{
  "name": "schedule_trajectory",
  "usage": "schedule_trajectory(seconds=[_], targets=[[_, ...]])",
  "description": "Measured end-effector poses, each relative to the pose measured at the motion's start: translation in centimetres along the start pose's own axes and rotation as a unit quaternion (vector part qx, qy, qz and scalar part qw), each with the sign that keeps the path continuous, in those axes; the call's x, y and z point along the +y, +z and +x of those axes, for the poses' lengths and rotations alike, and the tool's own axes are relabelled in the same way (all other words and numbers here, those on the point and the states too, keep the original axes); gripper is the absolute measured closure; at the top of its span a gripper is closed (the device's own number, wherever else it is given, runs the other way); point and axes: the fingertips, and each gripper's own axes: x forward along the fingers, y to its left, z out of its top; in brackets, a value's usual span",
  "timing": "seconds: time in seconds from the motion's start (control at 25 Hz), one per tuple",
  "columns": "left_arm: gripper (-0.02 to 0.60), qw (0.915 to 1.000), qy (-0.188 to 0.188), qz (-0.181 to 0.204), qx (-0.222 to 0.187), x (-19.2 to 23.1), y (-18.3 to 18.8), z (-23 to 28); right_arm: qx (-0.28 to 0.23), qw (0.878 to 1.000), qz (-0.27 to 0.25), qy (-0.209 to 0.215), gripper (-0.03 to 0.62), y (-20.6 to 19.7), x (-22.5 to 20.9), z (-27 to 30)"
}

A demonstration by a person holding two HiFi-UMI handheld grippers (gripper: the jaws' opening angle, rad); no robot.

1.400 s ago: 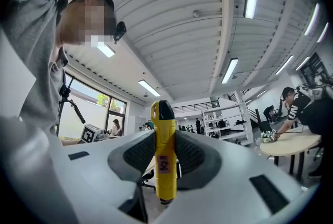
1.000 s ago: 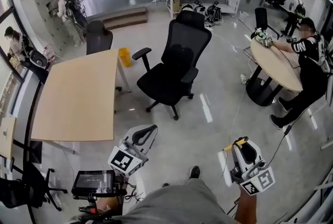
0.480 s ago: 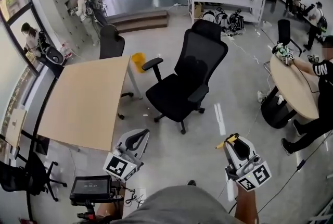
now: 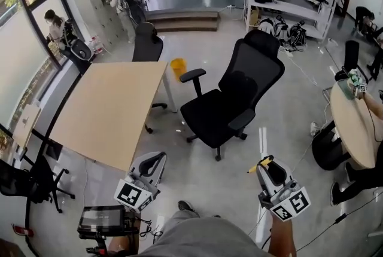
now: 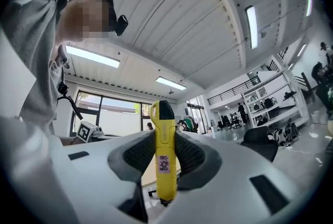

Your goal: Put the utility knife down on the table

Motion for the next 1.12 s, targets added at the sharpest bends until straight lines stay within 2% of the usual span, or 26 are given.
schedule_trajectory(seconds=[0.48, 0.64, 0.72, 0.8, 0.84, 0.96, 1.12], targets=[[0.575, 0.9993, 0.024, -0.005, -0.028, 11.0, -1.4, 2.8, 0.015, 1.0, -0.02, 0.015, 0.477, -0.9, -1.6, 11.3], [0.575, 0.9991, 0.026, -0.008, -0.032, 15.0, -2.6, 3.3, 0.003, 0.999, -0.029, 0.016, 0.477, -1.1, -1.5, 15.4], [0.575, 0.9995, 0.028, -0.008, -0.014, 16.7, -3.1, 3.6, -0.002, 0.999, -0.03, 0.021, 0.477, -0.8, -1.9, 17.6], [0.575, 0.9987, 0.047, -0.014, 0.018, 18.0, -3.4, 4.5, 0.006, 0.999, -0.018, 0.044, 0.477, -1.2, -3.3, 20.4], [0.575, 0.9982, 0.055, -0.013, 0.019, 18.7, -3.6, 5.5, 0.009, 0.998, -0.012, 0.056, 0.477, -1.9, -4.4, 21.8], [0.575, 0.9976, 0.068, 0.011, -0.011, 21.3, -4.4, 7.9, 0.011, 0.996, -0.005, 0.084, 0.477, -4.7, -6.6, 25.6], [0.575, 0.9943, 0.106, 0.007, -0.011, 24.2, -2.7, 3.5, 0.026, 0.991, 0.004, 0.128, 0.477, -3.7, -2.6, 29.8]])
